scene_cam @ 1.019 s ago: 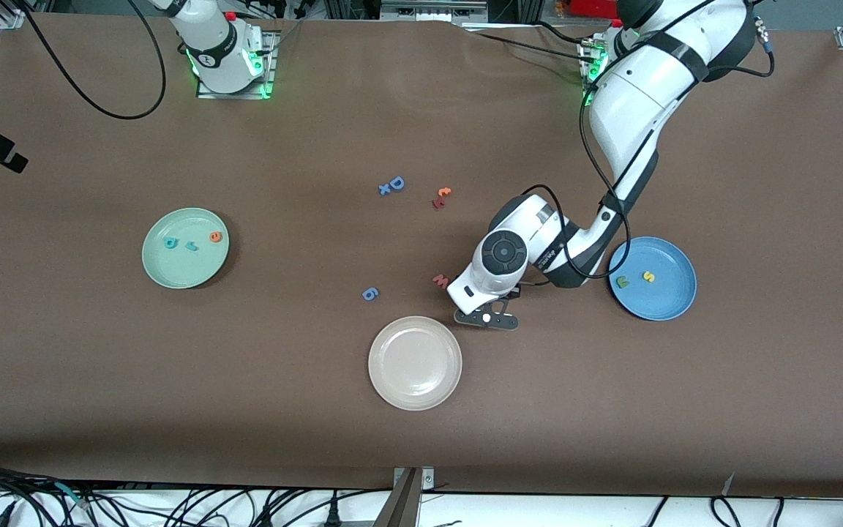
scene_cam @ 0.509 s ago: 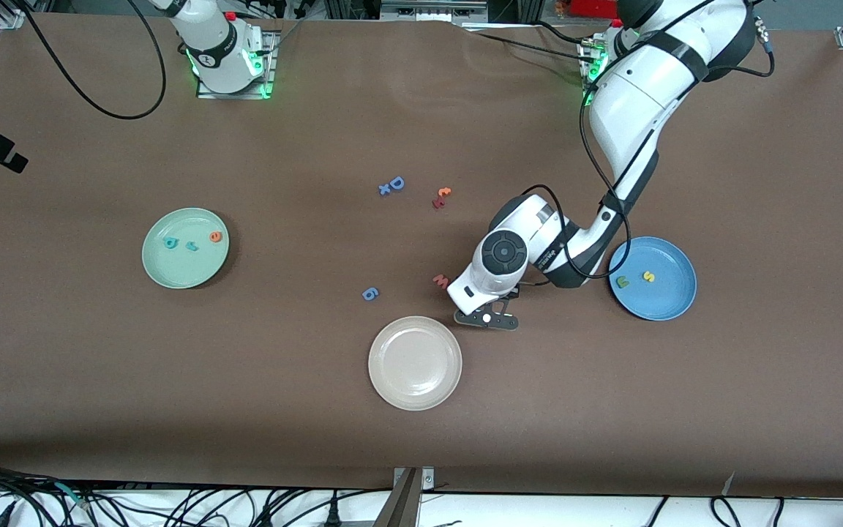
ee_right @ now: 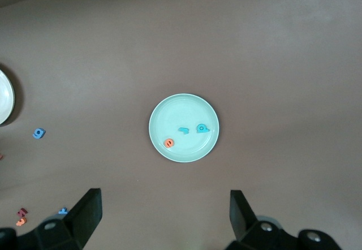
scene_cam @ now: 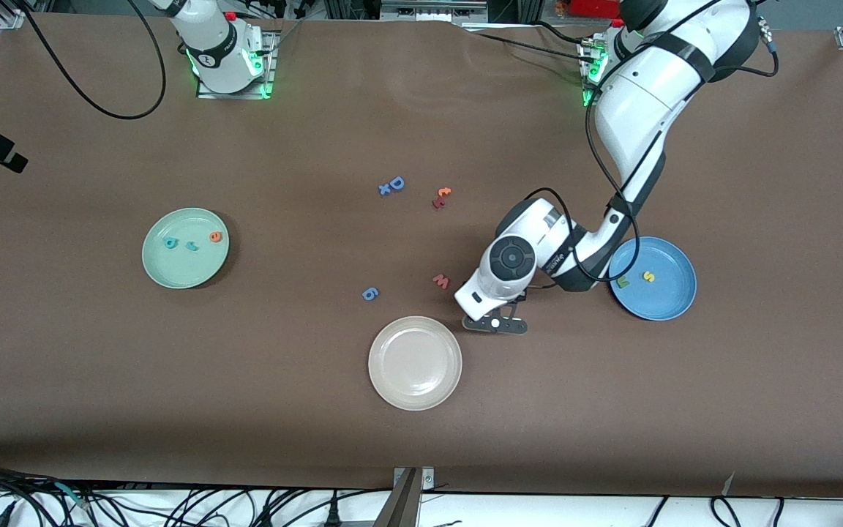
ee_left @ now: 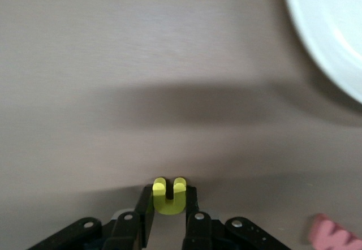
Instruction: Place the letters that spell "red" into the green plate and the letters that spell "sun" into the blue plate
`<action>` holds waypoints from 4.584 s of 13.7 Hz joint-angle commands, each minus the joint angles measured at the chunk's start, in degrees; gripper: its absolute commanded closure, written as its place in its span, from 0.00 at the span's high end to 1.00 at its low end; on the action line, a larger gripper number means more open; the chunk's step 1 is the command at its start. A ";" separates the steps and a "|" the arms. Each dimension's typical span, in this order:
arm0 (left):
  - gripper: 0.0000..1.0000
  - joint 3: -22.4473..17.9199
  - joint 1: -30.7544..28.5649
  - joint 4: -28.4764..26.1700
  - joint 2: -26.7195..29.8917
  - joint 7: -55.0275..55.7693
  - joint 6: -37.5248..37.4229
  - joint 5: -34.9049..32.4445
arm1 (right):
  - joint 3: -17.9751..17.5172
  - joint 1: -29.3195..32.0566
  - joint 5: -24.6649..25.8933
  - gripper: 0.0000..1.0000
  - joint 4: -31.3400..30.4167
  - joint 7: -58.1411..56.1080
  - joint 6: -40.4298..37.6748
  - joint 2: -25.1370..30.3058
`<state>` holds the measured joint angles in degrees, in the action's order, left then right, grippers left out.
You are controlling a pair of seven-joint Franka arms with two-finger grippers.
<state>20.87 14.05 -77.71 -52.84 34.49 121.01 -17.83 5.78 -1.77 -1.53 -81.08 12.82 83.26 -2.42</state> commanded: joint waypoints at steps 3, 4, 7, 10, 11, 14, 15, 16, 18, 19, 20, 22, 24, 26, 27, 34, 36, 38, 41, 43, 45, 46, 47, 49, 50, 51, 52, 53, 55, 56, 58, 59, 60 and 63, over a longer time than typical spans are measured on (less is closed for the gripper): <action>0.19 0.13 -2.88 0.36 4.49 0.14 -7.96 2.45 | -0.24 0.19 0.83 1.00 -1.62 0.10 0.23 1.80; 0.18 0.05 -3.24 0.36 5.63 0.14 -10.07 2.71 | -0.24 0.19 0.83 1.00 -1.62 0.10 0.23 1.80; 0.18 0.13 -7.62 0.27 7.92 0.23 -13.25 2.72 | -0.24 0.19 0.83 1.00 -1.62 0.19 0.23 1.80; 0.17 0.31 -12.54 0.19 9.85 -0.03 -18.61 2.72 | -0.16 0.19 0.74 1.00 -1.62 0.10 0.23 1.80; 0.15 0.31 -13.95 0.19 10.56 -0.12 -20.71 3.07 | -0.16 0.19 0.83 0.99 -1.62 0.10 0.23 1.80; 0.15 0.40 -19.13 0.19 11.88 -2.13 -26.95 3.42 | 0.28 0.19 0.74 1.00 -1.62 0.10 0.23 1.80; 0.15 0.31 -20.28 0.19 11.88 -3.45 -28.27 3.42 | 0.37 0.19 0.74 1.00 -1.62 0.10 0.23 1.80; 0.16 0.31 -21.77 0.19 11.88 -3.72 -29.07 3.42 | 0.37 0.19 0.74 1.00 -1.62 0.02 0.23 1.80; 0.17 0.13 -23.97 -0.60 11.62 -5.38 -29.69 2.98 | 0.37 0.19 0.74 0.99 -1.62 0.02 0.23 1.80; 0.18 -0.04 -24.94 -0.95 11.27 -7.57 -29.69 2.89 | 0.37 0.19 0.74 1.00 -1.62 0.02 0.32 1.80; 0.19 -0.04 -26.25 -1.13 11.01 -8.90 -29.69 2.89 | 0.37 0.19 0.74 1.00 -1.62 0.02 0.32 1.80; 0.31 -0.30 -27.23 -1.92 10.13 -11.01 -29.69 2.46 | 0.46 0.19 0.74 1.00 -1.54 0.02 0.41 1.80; 0.70 -1.44 -27.23 -2.01 9.69 -11.81 -29.78 2.45 | 0.46 0.19 0.65 1.00 -1.54 0.02 0.41 1.80; 1.00 -1.97 -27.32 -2.10 9.86 -11.64 -31.09 2.45 | 0.28 0.19 0.65 1.00 -1.54 0.02 1.37 1.80; 1.00 -2.76 -27.23 -1.75 10.12 -11.72 -32.14 2.45 | 0.28 0.19 0.65 0.99 -1.54 0.02 1.72 1.80; 1.00 -8.92 -27.32 0.00 12.06 -14.00 -32.59 2.45 | 0.28 0.19 0.21 1.00 -1.18 -0.16 1.11 1.80; 1.00 -10.58 -27.84 0.62 12.06 -17.42 -32.59 2.80 | 0.20 0.19 0.30 1.00 -1.18 -0.07 1.20 1.80; 1.00 -10.77 -28.63 1.24 12.15 -19.97 -32.51 2.81 | 0.28 0.19 0.30 1.00 -1.18 -0.07 1.55 1.80; 1.00 -11.46 -29.69 -1.56 15.99 -25.95 -28.93 3.77 | 0.28 0.10 0.13 1.00 -1.01 -0.25 1.64 1.80; 1.00 -15.14 -28.91 -7.87 21.18 -26.22 -24.18 9.01 | 0.20 0.19 0.04 1.00 -0.92 0.01 1.73 1.80; 1.00 -18.92 -26.37 -13.93 26.35 -27.36 -21.01 13.42 | -0.15 0.10 0.30 1.00 -0.92 0.10 1.64 1.80; 1.00 -19.90 -24.70 -17.44 29.52 -27.37 -19.51 14.83 | -0.16 0.10 0.21 1.00 -0.92 0.10 1.55 1.80; 1.00 -19.99 -23.12 -20.44 32.42 -27.11 -18.63 15.11 | -0.07 0.10 0.04 1.00 -0.83 0.02 1.46 1.80; 1.00 -21.22 -20.39 -23.79 37.87 -26.49 -18.79 15.02 | -0.16 0.10 0.12 1.00 -0.39 0.10 1.29 1.72; 1.00 -23.05 -18.29 -25.29 40.68 -26.92 -19.06 15.11 | -0.16 0.01 0.12 1.00 -0.39 0.02 1.37 1.72; 1.00 -25.07 -16.27 -26.00 42.89 -26.93 -19.32 15.11 | -0.16 0.01 0.12 1.00 -0.39 0.02 1.46 1.63; 1.00 -25.53 -15.20 -26.01 44.65 -26.67 -19.58 15.11 | -0.16 0.01 0.12 1.00 -0.39 0.10 1.55 1.63; 1.00 -25.53 -15.02 -25.74 46.14 -26.58 -20.37 15.11 | -0.16 0.01 0.12 1.00 -0.39 0.10 1.64 1.72; 1.00 -25.44 -14.41 -25.04 49.31 -26.84 -21.86 15.11 | -0.16 0.01 0.04 1.00 -0.39 0.10 1.64 1.63; 1.00 -25.53 -14.23 -24.86 50.72 -27.01 -23.00 15.20 | -0.16 0.01 0.04 1.00 -0.39 0.10 1.64 1.63; 1.00 -25.44 -13.79 -24.60 53.18 -27.19 -24.85 16.60 | -0.07 0.01 0.04 1.00 -0.30 0.02 1.64 1.63; 1.00 -25.44 -13.79 -23.12 53.97 -27.97 -26.60 16.60 | -0.07 0.01 0.12 1.00 -0.30 0.10 1.64 1.63; 1.00 -25.44 -13.79 -22.06 54.68 -29.90 -28.62 16.69 | -0.07 0.01 0.12 1.00 -0.39 0.10 1.73 1.63; 1.00 -25.53 -13.79 -20.82 56.44 -32.29 -30.04 17.22 | -0.07 0.01 0.12 1.00 -0.39 0.10 1.81 1.63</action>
<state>-3.66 -0.43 -99.22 2.30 4.67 92.36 -2.58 5.89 -1.82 -1.54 -81.03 12.80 84.82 -1.79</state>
